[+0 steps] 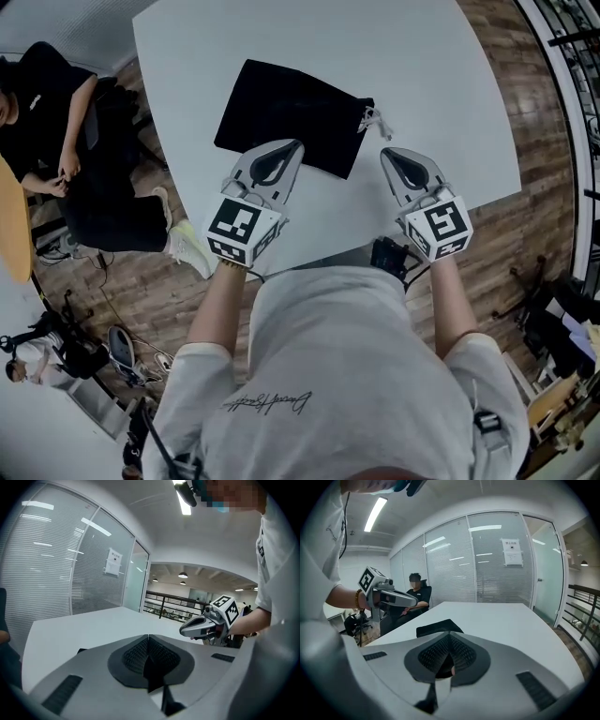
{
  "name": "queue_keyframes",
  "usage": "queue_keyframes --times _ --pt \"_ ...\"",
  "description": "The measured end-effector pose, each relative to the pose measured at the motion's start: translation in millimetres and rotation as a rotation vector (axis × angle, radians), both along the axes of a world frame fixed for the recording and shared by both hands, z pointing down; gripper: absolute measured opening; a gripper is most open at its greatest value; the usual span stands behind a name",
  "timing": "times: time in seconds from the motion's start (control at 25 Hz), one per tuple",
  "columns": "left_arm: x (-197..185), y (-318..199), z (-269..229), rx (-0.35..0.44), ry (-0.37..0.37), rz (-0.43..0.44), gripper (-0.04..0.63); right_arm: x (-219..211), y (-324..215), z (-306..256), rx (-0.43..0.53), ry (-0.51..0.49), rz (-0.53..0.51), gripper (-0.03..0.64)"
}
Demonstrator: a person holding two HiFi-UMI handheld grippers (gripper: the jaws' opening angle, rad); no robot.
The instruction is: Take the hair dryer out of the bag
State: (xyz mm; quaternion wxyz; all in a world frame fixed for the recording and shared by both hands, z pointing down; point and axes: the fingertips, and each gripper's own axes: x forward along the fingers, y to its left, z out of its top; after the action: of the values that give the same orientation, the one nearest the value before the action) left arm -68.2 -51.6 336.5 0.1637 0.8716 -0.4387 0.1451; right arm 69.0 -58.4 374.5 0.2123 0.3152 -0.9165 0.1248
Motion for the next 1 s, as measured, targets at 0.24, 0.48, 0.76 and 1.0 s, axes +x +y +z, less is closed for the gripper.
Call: queue_keyframes --times 0.24,0.48,0.76,1.0 --pt "-1.3 -21.6 25.4 -0.036 -0.075 0.042 0.011 3.6 -12.4 17.4 0.012 0.058 -0.009 0.025" --pt "4.4 -34.8 62.4 -0.096 -0.159 0.130 0.012 -6.2 -22.8 38.0 -0.006 0.095 -0.043 0.025" --pt "14.4 -48.6 96.5 -0.149 -0.309 0.283 0.047 -20.8 -28.1 50.5 -0.018 0.123 -0.089 0.025" --pt "17.2 -62.2 112.1 -0.168 -0.456 0.404 0.090 -20.1 -26.8 59.4 -0.013 0.144 -0.143 0.025"
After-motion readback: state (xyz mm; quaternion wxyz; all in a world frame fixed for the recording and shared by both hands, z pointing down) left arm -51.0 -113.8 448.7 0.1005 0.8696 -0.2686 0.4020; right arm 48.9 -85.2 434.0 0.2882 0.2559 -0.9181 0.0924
